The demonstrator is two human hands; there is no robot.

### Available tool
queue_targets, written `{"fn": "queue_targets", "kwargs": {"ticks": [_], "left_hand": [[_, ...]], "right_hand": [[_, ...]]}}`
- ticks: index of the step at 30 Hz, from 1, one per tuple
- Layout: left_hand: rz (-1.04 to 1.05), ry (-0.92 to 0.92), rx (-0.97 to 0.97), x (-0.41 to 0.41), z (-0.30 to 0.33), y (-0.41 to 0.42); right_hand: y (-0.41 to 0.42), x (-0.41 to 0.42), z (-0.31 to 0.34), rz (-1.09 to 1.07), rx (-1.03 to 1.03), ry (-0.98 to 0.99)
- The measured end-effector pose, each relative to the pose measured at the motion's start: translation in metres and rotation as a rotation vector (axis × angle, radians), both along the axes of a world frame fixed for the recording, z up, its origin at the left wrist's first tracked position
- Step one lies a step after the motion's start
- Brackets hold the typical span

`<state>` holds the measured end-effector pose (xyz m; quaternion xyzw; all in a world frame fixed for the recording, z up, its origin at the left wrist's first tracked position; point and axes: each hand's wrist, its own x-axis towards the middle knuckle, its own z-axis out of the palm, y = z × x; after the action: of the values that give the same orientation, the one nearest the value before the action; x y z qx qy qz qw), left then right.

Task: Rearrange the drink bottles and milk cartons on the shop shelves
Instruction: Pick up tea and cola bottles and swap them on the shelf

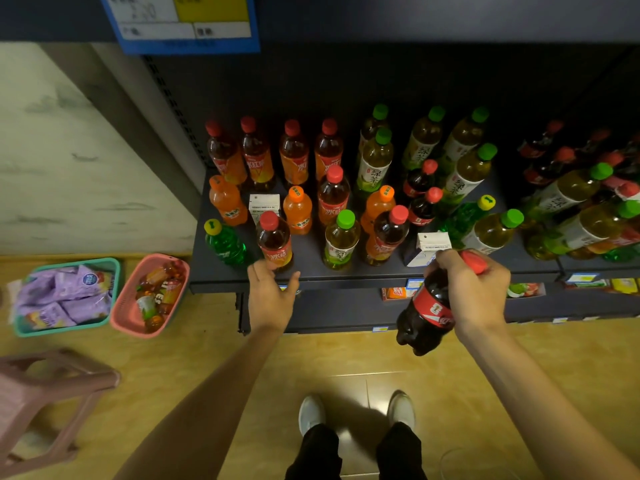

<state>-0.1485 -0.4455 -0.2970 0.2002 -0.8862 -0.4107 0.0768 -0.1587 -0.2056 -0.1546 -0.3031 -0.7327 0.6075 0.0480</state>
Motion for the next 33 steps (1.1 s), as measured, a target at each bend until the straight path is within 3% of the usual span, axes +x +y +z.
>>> {"fn": "queue_targets", "kwargs": {"ticks": [7, 18, 27, 33], "left_hand": [[-0.180, 0.057, 0.025, 0.002, 0.008, 0.035], [-0.189, 0.226, -0.014, -0.051, 0.040, 0.074], [-0.228, 0.130, -0.009, -0.087, 0.042, 0.081], [-0.178, 0.034, 0.125, -0.101, 0.037, 0.088]], "right_hand": [[0.014, -0.001, 0.000, -0.020, -0.018, -0.009], [0.048, -0.004, 0.007, -0.044, -0.039, -0.015], [0.071, -0.003, 0.005, -0.058, -0.054, -0.002], [0.084, -0.002, 0.004, -0.058, -0.049, -0.031]]}}
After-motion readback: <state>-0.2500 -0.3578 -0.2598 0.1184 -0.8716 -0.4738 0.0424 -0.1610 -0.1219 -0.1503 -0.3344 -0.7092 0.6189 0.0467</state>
